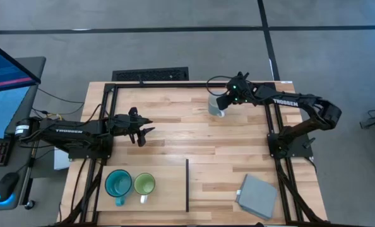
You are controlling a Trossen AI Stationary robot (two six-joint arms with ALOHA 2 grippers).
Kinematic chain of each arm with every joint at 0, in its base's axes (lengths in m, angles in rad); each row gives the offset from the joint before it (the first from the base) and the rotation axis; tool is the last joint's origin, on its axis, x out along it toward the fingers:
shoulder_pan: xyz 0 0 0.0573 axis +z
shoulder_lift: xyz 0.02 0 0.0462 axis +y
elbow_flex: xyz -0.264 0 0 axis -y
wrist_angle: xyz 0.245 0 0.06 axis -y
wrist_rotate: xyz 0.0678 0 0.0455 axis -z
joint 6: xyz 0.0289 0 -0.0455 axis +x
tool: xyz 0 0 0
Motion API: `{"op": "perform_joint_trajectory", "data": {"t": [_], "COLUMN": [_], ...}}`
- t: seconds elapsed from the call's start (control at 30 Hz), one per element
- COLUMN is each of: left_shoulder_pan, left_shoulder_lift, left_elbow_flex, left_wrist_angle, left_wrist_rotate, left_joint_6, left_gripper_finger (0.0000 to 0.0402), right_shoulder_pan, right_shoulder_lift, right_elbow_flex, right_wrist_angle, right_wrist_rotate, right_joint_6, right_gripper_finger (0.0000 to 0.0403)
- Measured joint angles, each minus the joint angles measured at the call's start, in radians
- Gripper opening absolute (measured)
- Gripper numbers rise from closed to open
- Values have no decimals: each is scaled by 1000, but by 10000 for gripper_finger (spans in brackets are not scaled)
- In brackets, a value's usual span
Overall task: Stack small to large cups/mugs on shelf
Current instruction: Put the white mug on the shelf
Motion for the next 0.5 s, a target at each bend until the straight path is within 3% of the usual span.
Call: {"op": "perform_joint_trajectory", "data": {"t": [0.27, 0.5], "left_shoulder_pan": [0, 0], "left_shoulder_lift": [0, 0], "left_elbow_flex": [0, 0], "left_wrist_angle": [-12, -12], "left_wrist_rotate": [0, -1], "left_joint_6": [0, 0], "left_gripper_finger": [146, 146], "right_shoulder_pan": [0, 39], "right_shoulder_lift": [0, 0], "right_elbow_flex": [0, -3], "right_wrist_angle": [2, 23], "right_wrist_rotate": [0, 1], "right_joint_6": [-11, 6], "right_gripper_finger": [27, 26]}}
